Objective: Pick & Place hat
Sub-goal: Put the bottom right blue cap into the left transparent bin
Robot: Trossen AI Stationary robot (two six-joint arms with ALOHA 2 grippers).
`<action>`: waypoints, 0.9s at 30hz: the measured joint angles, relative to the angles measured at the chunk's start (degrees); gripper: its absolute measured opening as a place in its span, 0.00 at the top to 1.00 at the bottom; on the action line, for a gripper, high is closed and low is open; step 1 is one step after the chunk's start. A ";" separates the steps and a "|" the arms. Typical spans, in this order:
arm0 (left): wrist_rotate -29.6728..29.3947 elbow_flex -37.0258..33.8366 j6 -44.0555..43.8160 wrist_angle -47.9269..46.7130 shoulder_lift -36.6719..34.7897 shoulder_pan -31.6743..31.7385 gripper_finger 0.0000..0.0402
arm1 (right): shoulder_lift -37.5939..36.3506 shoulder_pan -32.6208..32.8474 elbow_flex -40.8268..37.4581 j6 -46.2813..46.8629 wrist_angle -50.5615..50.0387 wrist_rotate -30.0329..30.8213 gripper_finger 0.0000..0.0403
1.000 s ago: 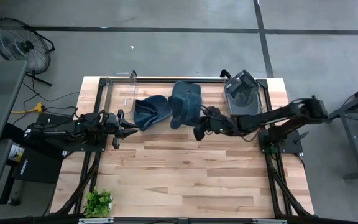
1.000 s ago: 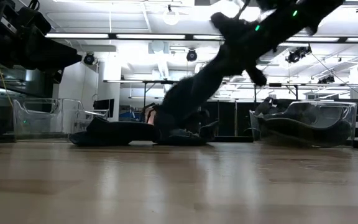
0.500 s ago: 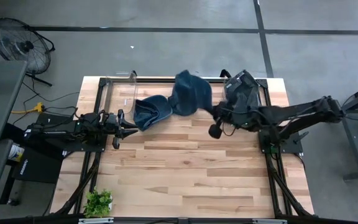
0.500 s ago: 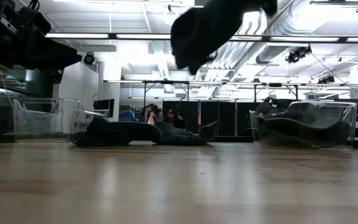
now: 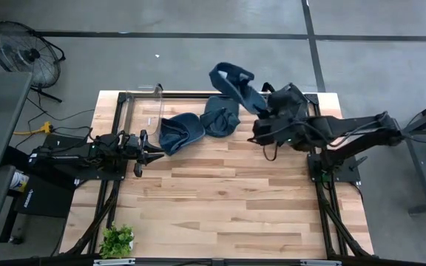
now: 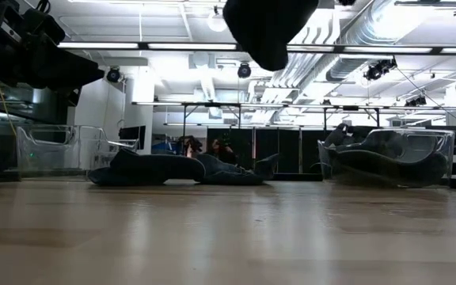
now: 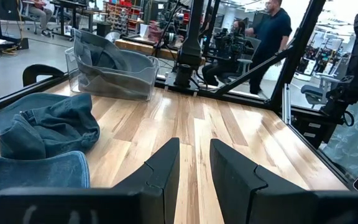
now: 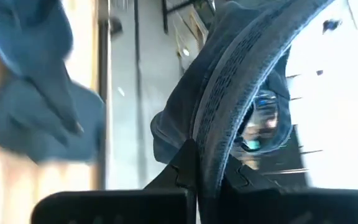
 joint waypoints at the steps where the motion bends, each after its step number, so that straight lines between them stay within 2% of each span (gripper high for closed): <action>1: 0.00 -0.01 -0.02 0.00 0.00 0.00 0.78 | 0.74 -0.04 0.00 -2.98 0.01 1.31 0.99; 6: 0.00 -0.01 -0.01 0.00 0.01 0.00 0.78 | 4.86 -0.58 0.00 -9.90 -0.46 2.93 0.99; 14: 0.00 -0.01 -0.02 0.00 0.00 0.00 0.78 | 9.01 -0.75 0.00 -12.26 -0.97 -4.14 0.99; 18: 0.00 -0.01 -0.01 0.00 0.00 0.00 0.78 | 9.71 -0.76 0.00 -12.09 -1.15 -5.65 0.99; 27: -0.51 0.01 -0.02 0.04 0.00 0.00 0.78 | 9.75 -0.76 0.00 -11.72 -3.30 -2.79 0.99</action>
